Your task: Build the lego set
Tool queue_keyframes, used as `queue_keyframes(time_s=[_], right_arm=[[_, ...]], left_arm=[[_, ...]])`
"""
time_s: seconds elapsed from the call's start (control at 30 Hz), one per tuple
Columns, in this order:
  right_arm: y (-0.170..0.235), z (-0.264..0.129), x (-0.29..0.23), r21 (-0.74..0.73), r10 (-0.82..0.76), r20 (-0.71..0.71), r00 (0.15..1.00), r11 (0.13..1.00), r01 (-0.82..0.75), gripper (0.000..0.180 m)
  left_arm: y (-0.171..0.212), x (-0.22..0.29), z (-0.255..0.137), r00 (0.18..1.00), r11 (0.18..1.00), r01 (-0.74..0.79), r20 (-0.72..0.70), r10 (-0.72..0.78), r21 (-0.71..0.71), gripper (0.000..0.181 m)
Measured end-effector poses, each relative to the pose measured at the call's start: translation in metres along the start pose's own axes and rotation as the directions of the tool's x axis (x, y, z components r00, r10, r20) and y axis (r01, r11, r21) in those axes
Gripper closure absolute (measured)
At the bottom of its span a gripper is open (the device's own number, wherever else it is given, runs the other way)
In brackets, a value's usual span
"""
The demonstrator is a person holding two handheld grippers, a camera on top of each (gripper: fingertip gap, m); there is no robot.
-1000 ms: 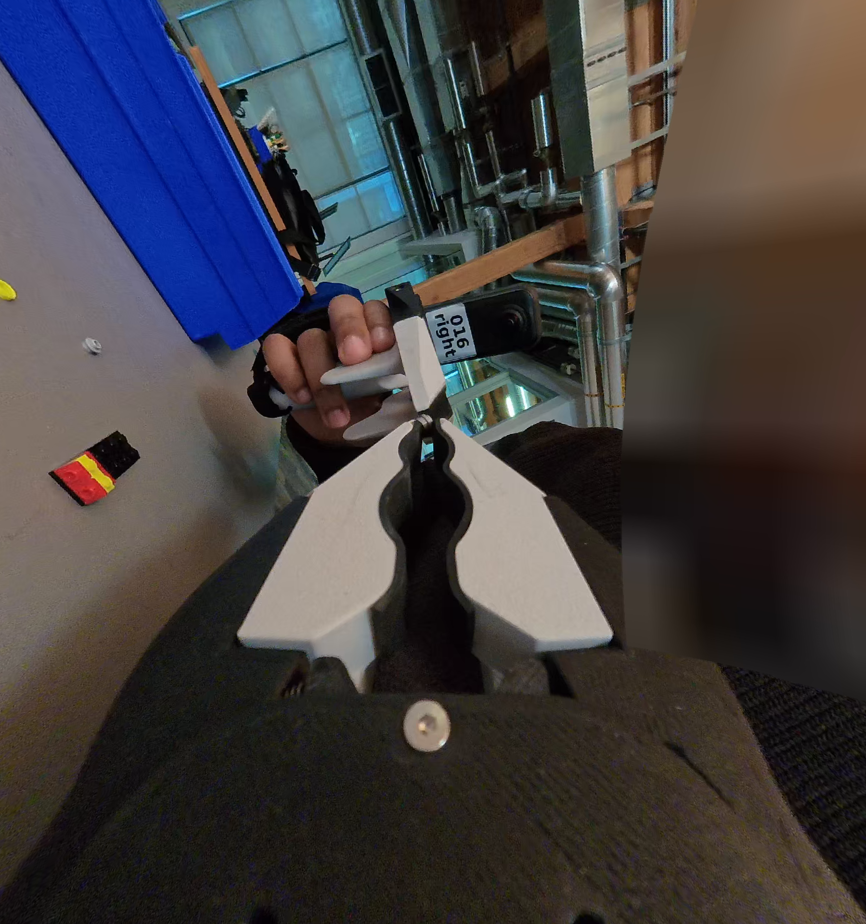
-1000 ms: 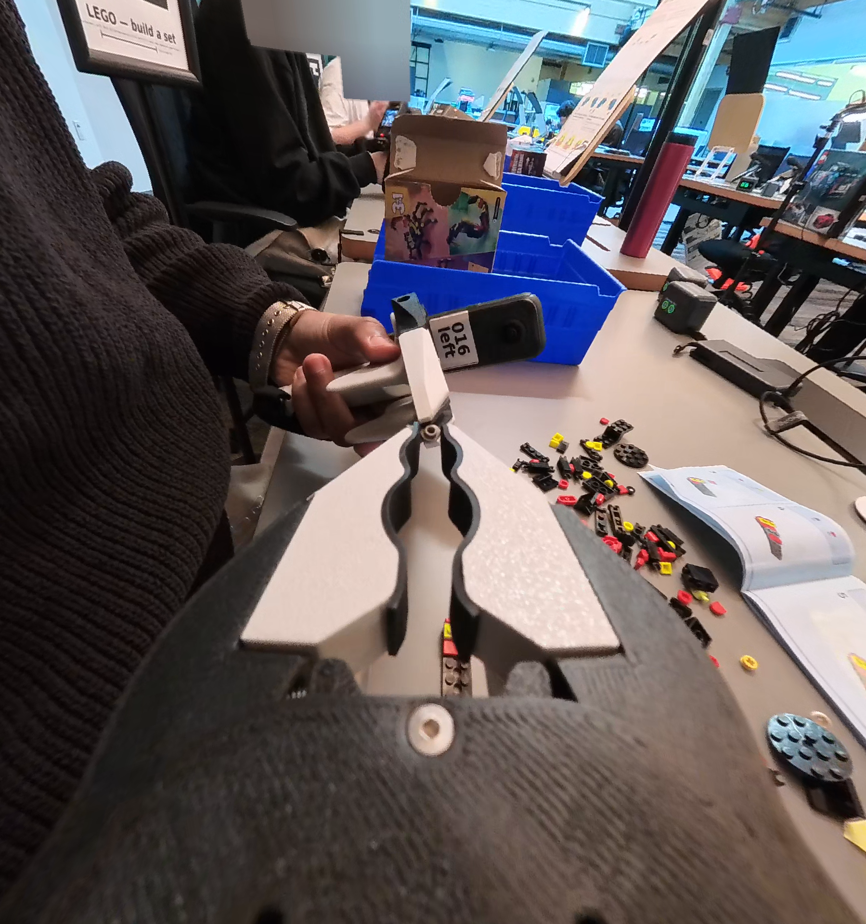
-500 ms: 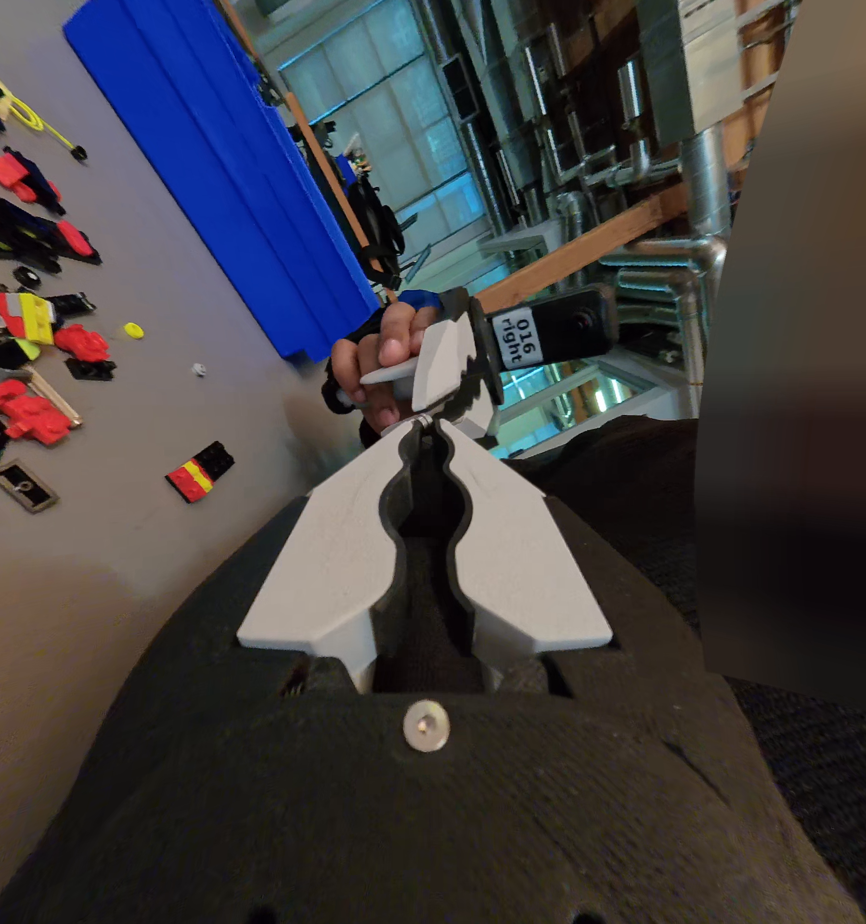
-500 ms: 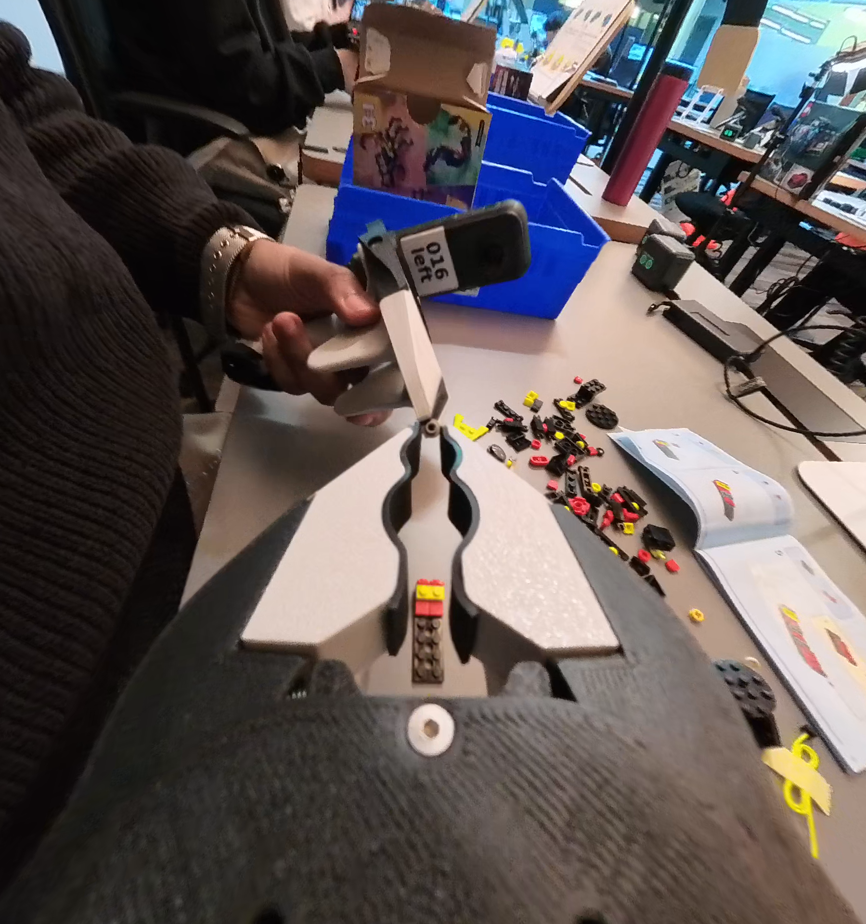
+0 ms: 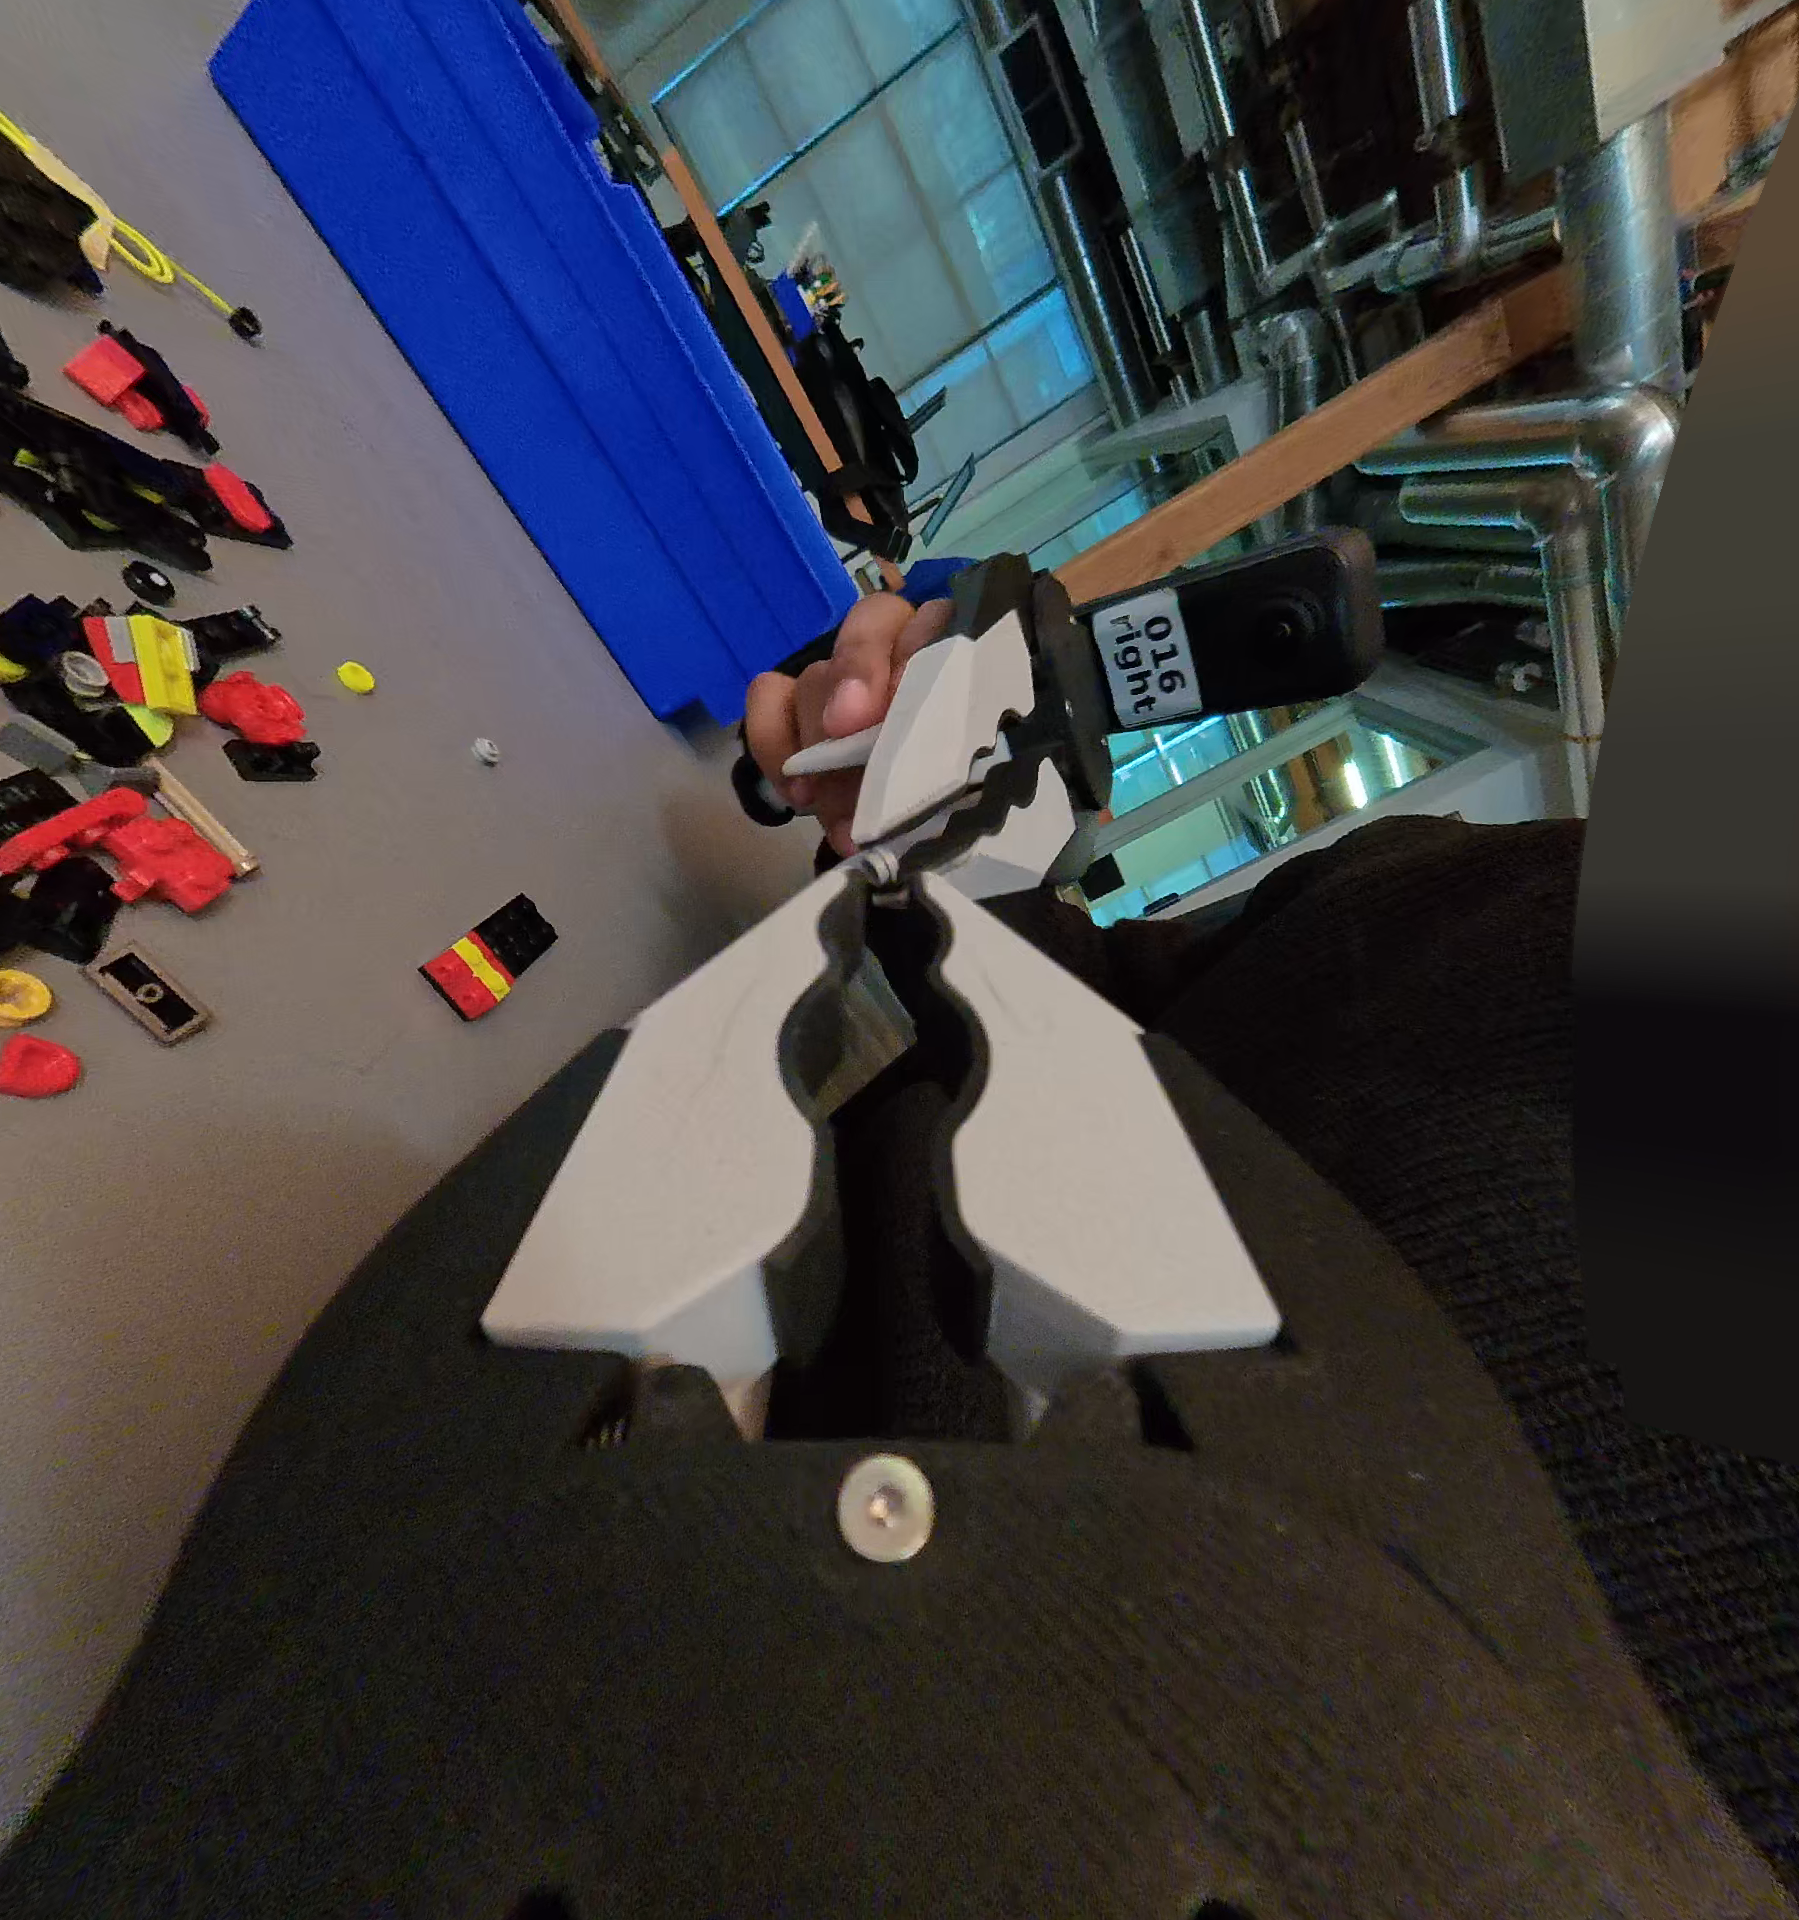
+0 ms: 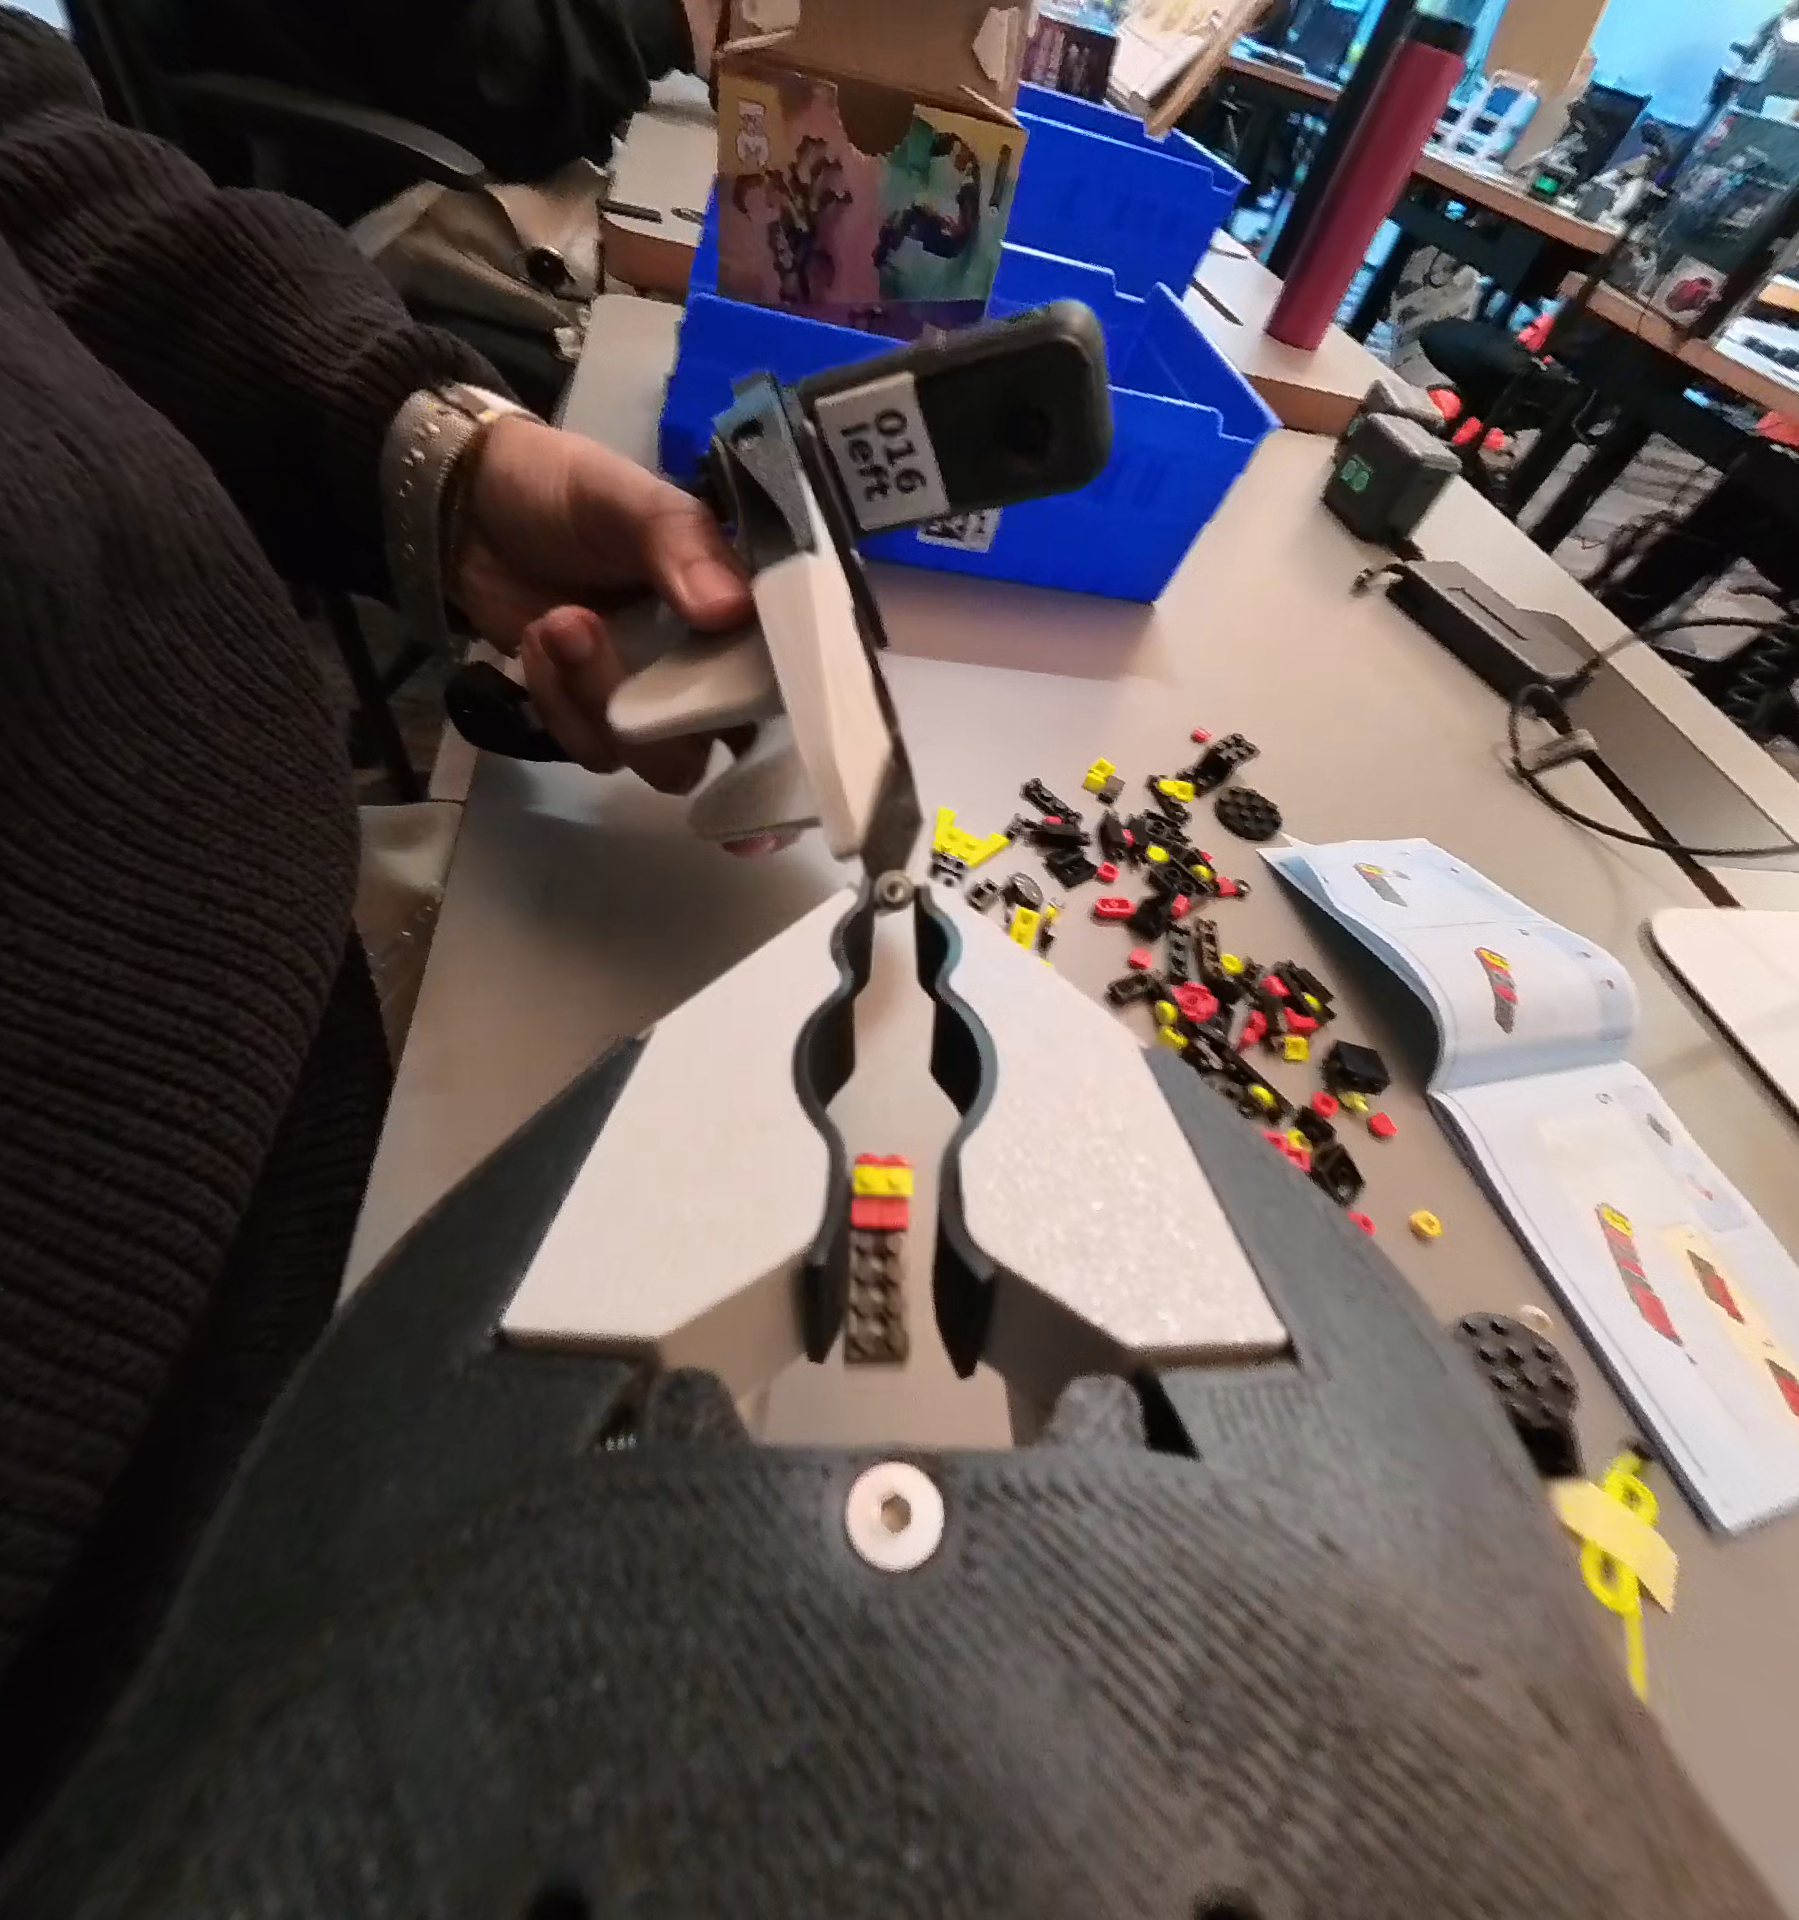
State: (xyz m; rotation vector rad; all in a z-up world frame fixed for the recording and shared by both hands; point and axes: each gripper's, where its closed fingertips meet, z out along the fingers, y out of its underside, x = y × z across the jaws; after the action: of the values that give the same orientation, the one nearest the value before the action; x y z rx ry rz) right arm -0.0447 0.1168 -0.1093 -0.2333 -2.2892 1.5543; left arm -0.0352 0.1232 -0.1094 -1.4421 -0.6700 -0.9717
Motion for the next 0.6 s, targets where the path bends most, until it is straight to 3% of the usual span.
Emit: queue_keyframes(time_s=[0.07,0.27,0.43,0.6], right_arm=[[0.006,-0.009,0.016,-0.053,-0.006,-0.088,0.996,0.999,0.001,0.174],[0.064,-0.053,0.054,-0.246,0.122,-0.342,0.932,0.945,-0.214,0.174],[0.117,-0.058,0.035,-0.394,0.307,-0.358,0.882,0.807,-0.441,0.174],[0.144,-0.060,0.027,-0.521,0.272,-0.350,0.896,0.739,-0.428,0.174]], left_arm=[[0.000,-0.004,0.000,1.000,1.000,0.002,0.025,-0.002,-0.002,0.160],[0.002,-0.012,-0.001,0.998,1.000,-0.017,0.064,0.018,-0.025,0.160],[0.002,-0.015,0.001,0.998,0.999,0.017,0.057,-0.016,-0.028,0.159],[0.003,-0.018,0.002,0.997,0.999,0.013,0.071,-0.010,-0.044,0.159]])
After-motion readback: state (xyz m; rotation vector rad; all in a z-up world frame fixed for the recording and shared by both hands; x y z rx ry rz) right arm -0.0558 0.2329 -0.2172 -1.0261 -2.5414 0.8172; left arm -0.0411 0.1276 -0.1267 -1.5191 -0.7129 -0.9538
